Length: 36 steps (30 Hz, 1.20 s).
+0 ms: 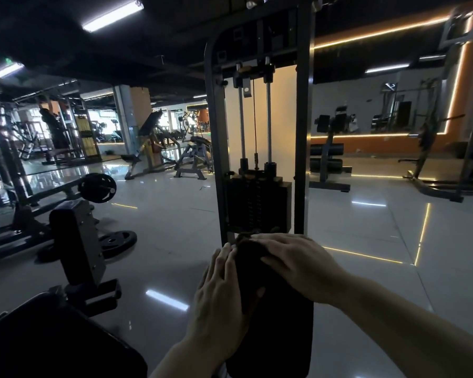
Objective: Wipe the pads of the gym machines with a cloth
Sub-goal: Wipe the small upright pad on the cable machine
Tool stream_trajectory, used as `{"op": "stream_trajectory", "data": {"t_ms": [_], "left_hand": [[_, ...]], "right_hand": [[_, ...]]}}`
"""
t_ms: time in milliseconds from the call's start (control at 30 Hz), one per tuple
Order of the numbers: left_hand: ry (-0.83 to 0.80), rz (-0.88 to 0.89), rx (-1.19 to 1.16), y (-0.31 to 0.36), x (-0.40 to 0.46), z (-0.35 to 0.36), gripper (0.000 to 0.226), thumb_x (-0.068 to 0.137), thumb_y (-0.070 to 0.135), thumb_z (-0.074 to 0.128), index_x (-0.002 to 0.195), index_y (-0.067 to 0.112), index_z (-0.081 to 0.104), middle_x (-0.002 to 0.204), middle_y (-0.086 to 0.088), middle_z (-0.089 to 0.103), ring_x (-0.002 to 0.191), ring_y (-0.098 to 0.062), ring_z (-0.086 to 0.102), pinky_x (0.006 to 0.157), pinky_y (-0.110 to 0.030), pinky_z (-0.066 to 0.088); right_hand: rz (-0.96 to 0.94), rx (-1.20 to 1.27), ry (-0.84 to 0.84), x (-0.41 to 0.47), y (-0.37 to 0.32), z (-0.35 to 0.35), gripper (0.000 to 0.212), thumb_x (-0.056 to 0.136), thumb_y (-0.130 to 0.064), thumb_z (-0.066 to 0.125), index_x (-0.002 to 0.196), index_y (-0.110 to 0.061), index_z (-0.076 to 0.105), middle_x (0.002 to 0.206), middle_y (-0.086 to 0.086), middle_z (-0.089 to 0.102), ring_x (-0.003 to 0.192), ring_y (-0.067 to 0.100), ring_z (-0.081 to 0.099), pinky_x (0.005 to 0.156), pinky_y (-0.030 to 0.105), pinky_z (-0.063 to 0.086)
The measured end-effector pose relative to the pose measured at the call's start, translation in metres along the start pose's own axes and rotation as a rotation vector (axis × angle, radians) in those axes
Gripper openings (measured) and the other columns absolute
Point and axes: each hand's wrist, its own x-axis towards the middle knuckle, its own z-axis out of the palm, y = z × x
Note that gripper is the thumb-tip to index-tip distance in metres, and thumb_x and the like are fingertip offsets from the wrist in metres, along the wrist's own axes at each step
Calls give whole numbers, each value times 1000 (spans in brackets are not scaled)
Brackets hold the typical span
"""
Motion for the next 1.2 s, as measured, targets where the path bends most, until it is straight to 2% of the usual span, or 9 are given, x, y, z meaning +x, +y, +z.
{"op": "stream_trajectory", "data": {"t_ms": [100,267,333,533,733,833,933,1033,1200], "left_hand": [[-20,-18,198,5,1,-4,88,84,71,24,151,20,-1,160,7,-3,145,-8,-9,118,-24,0],[-12,-9,200,2,3,-2,103,72,84,0,151,18,6,160,2,9,146,-12,6,116,-22,9],[17,-4,183,-1,3,0,101,76,83,9,152,16,14,158,1,19,145,-12,16,117,-25,16],[-44,-6,226,9,4,-10,88,84,72,23,150,19,2,160,4,5,146,-10,5,116,-24,10],[-24,6,201,7,7,-2,91,78,74,14,150,17,14,157,0,19,144,-14,17,117,-30,21],[46,43,176,4,7,-2,84,82,69,24,148,17,23,153,1,31,140,-12,27,115,-27,23],[9,14,191,7,5,-4,83,85,68,28,149,17,17,156,0,22,143,-13,18,116,-26,15],[-31,-14,208,8,7,-3,84,85,64,36,149,15,14,158,-2,16,144,-15,14,117,-29,13],[-18,7,213,6,4,-4,89,82,70,28,149,13,18,155,-5,25,143,-17,23,116,-33,22]], "right_hand": [[46,87,42,-25,23,-5,47,94,-43,33,140,-35,40,141,-26,36,128,-6,35,107,31,39],[18,-9,91,-2,-3,8,45,99,-39,35,141,-27,42,146,-13,42,134,4,35,115,29,25],[-42,-49,55,12,-13,10,44,100,-37,37,143,-27,39,148,-13,40,136,6,34,113,26,20],[-45,132,16,-22,25,-7,45,95,-34,37,138,-23,48,141,-14,45,128,3,43,106,28,40],[-30,-13,94,-2,-2,5,41,99,-30,43,140,-21,45,143,-7,47,132,9,42,110,25,30],[-79,-94,95,11,-13,11,44,100,-36,40,142,-24,43,145,-9,45,134,8,39,109,25,25],[-138,2,45,-7,8,3,47,96,-40,36,138,-24,48,142,-8,49,129,10,46,107,27,35],[-86,194,51,-33,34,-2,41,96,-27,46,136,-21,50,140,-6,49,127,12,48,101,37,47],[-118,14,141,-6,-4,8,40,97,-26,49,137,-22,50,140,-5,51,127,12,48,106,28,35]]}}
